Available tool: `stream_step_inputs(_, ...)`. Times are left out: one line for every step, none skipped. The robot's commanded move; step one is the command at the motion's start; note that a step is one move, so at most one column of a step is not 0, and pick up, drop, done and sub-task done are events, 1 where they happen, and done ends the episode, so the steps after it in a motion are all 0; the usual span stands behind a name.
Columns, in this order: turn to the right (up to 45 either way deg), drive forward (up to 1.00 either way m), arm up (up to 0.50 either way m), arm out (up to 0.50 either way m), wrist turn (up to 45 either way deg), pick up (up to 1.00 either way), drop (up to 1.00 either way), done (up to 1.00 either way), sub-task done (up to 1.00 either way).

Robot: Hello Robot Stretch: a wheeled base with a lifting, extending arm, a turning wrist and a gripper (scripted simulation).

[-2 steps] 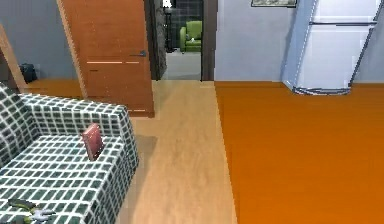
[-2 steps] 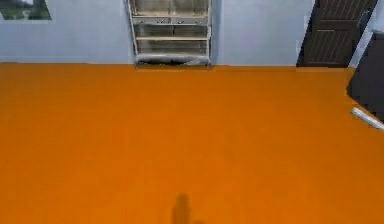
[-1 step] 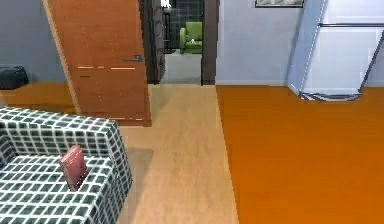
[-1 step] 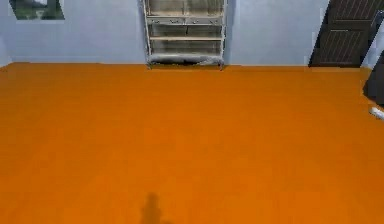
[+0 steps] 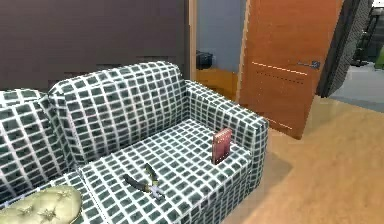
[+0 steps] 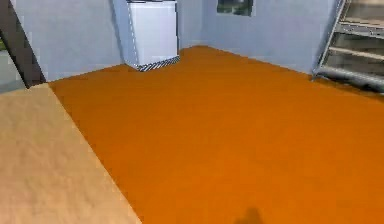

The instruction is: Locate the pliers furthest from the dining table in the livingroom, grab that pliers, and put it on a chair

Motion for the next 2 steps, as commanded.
stream_step_inputs(-45.0,0.0,0.0,0.0,0.0,0.0,0.0,0.0,0.0)
stream_step_inputs(-45.0,0.0,0.0,0.0,0.0,0.0,0.0,0.0,0.0)
